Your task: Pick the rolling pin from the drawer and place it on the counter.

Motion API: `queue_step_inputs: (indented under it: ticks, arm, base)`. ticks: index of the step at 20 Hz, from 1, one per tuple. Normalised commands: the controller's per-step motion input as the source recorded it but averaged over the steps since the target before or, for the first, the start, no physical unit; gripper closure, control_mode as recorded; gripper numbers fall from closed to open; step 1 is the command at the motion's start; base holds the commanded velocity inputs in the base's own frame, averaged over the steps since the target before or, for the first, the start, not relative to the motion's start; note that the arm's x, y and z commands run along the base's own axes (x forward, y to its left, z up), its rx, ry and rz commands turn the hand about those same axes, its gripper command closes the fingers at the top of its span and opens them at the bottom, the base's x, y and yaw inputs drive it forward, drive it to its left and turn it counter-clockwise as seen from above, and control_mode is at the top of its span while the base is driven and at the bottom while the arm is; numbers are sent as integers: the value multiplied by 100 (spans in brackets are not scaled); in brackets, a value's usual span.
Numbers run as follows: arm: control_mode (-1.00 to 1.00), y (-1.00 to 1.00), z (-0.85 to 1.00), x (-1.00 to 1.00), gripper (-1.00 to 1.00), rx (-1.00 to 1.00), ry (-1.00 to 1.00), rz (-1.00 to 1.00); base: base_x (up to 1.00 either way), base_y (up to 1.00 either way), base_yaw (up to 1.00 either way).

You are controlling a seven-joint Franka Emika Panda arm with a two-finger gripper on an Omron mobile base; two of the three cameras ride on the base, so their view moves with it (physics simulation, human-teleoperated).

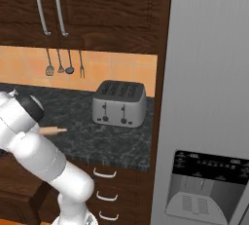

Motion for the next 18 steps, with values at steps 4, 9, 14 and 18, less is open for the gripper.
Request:
queue_step_inputs:
  ticks: [4,9,14,18]
  arm:
    - [-100,-41,-15,5,-100,0,0,0]
    - [-100,-61,0,-53,-100,1,-6,0]
    - [-100,-64,8,-79,-100,2,-21,0]
    - [-100,-66,50,-99,-100,9,-19,0]
  base:
    - [0,0,0]
    - [0,0,0]
    - [0,0,0]
    - [0,0,0]
